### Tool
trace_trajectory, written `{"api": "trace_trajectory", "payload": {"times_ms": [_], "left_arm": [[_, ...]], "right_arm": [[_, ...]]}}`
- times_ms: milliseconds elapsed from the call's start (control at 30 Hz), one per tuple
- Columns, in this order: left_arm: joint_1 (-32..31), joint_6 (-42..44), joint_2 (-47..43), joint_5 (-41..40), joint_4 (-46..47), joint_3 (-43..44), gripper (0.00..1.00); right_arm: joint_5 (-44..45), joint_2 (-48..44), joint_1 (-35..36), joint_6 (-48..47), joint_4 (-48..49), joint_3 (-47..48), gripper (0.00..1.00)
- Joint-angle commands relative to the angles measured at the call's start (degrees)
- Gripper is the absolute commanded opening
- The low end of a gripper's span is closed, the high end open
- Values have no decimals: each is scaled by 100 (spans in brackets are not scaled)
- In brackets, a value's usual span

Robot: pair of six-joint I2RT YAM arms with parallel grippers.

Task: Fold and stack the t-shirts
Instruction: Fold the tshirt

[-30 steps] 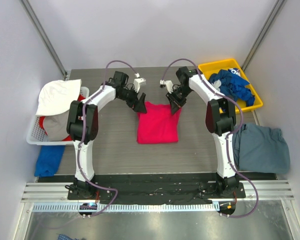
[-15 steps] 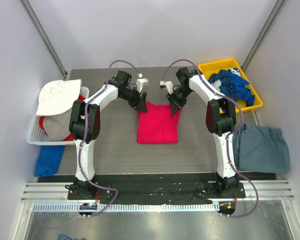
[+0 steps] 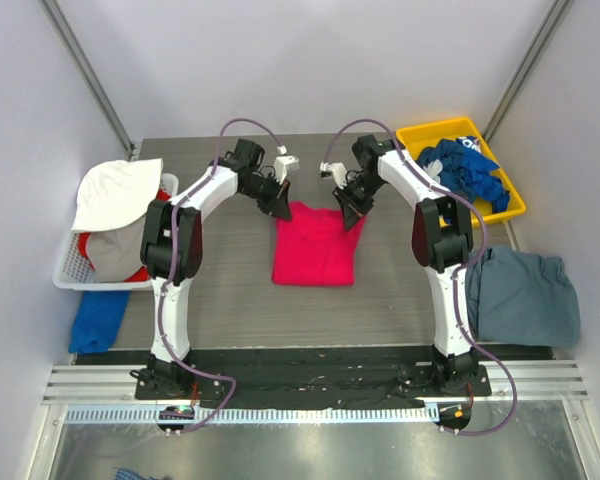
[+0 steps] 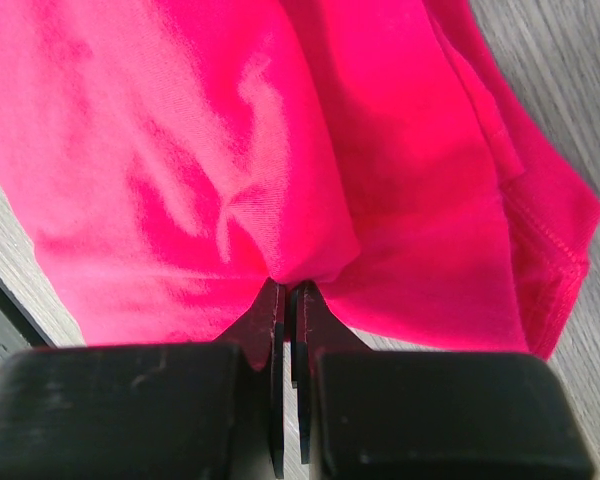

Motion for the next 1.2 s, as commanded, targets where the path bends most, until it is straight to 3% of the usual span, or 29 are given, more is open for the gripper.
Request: {"api": "trace_trajectory", "payload": {"times_ms": [0, 1167], "left_arm": [[0, -6, 10, -2, -57, 412, 0], [0, -199, 238, -72, -250, 1923, 0]], "right_arm": [[67, -558, -22, -40, -39, 23, 1], [401, -1313, -49, -57, -57, 49, 1]]}}
